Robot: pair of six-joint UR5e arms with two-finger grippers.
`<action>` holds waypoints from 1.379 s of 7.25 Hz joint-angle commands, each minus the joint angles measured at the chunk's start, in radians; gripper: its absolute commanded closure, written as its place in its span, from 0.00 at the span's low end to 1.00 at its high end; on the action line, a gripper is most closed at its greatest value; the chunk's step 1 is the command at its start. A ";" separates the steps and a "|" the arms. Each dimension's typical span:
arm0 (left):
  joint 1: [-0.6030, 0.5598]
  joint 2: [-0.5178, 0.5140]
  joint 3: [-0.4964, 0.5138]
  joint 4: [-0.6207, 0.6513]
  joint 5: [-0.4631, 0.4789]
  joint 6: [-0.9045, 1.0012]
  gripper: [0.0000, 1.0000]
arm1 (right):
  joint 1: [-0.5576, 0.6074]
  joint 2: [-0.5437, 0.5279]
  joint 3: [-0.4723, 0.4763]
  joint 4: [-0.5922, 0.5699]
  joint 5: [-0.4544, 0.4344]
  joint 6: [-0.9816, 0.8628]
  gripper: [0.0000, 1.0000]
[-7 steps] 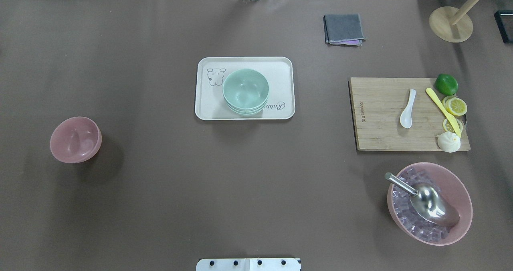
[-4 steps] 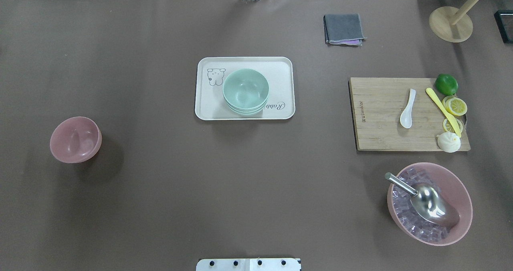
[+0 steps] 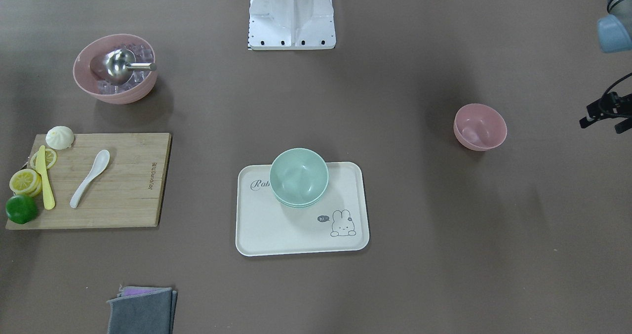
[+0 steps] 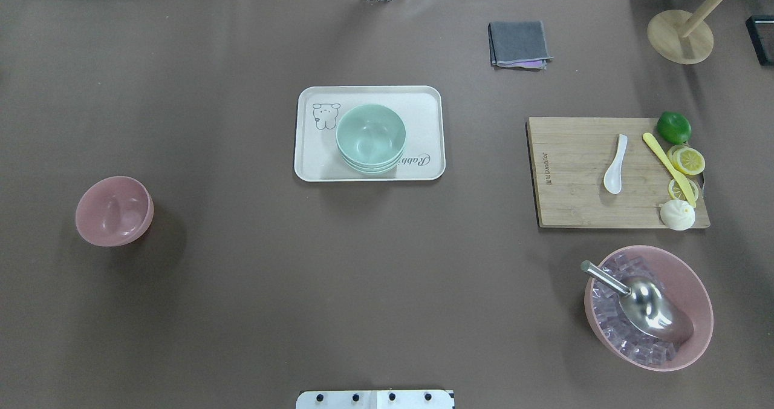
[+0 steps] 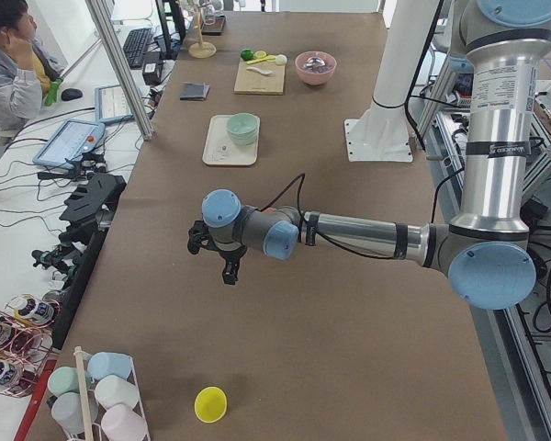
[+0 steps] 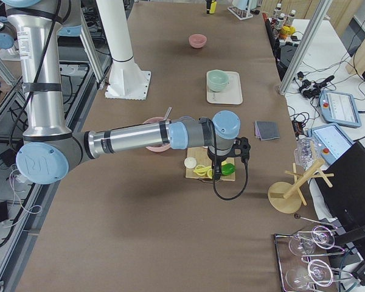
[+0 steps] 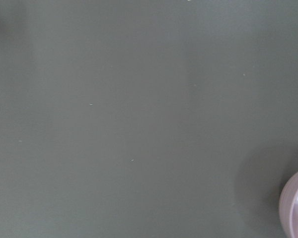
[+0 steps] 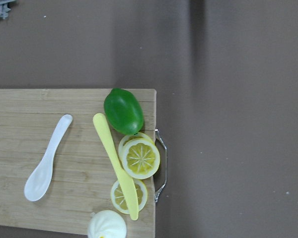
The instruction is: Stack pink bowl on green and place spoon
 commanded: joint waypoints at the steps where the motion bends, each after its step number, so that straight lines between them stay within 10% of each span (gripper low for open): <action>1: 0.181 0.013 0.004 -0.205 0.056 -0.280 0.12 | -0.099 0.035 0.015 0.002 0.005 0.075 0.00; 4: 0.322 0.010 0.000 -0.310 0.067 -0.463 0.27 | -0.216 0.123 0.004 0.000 -0.060 0.158 0.00; 5: 0.329 0.012 0.001 -0.310 0.067 -0.471 0.74 | -0.218 0.126 0.001 0.000 -0.059 0.158 0.00; 6: 0.330 0.010 0.000 -0.310 0.067 -0.479 1.00 | -0.220 0.126 -0.002 0.002 -0.059 0.158 0.00; 10: 0.332 -0.033 -0.002 -0.303 0.053 -0.482 1.00 | -0.232 0.151 -0.013 0.002 -0.066 0.158 0.00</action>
